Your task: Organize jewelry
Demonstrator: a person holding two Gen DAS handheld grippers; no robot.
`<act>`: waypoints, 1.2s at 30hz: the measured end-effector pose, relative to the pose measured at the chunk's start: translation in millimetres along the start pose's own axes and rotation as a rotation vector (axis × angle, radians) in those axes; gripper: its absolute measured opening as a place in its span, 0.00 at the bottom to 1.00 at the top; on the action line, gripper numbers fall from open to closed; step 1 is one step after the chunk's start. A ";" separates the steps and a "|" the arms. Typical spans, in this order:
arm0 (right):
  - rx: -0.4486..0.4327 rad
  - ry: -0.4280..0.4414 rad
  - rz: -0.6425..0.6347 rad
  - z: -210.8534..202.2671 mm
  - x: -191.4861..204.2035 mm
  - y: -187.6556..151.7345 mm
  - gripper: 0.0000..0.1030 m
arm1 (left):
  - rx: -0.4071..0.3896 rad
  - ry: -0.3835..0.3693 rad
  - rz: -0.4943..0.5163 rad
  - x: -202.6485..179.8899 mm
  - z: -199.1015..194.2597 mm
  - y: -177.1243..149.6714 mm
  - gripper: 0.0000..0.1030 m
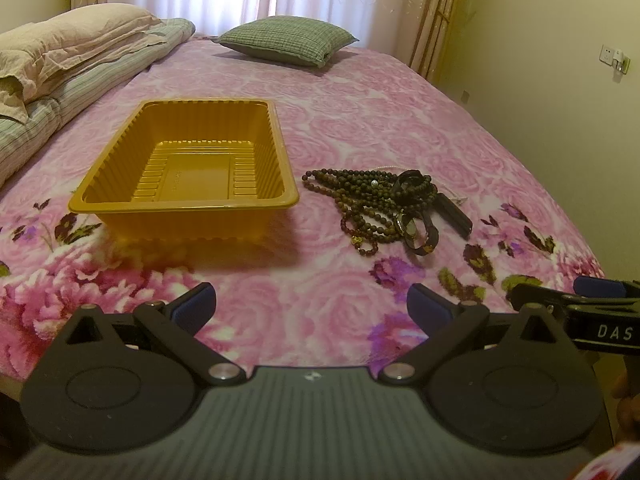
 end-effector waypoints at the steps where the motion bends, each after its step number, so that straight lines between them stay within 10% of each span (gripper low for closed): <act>1: 0.000 0.000 0.000 0.1 0.0 -0.1 1.00 | 0.001 -0.001 -0.001 0.4 0.0 -0.2 0.98; 36: 0.001 0.000 -0.002 -0.6 -0.8 0.0 1.00 | 0.002 -0.009 -0.004 0.3 1.4 -1.7 0.98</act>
Point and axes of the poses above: each gripper's, at about its wrist camera, not at the fingertips, and z roughly the way its jaws point, x to its left, y to its top, the point moved 5 cm from there along z, roughly the way its jaws point, and after that the axes turned 14 degrees about x, right-handed, at the moved point
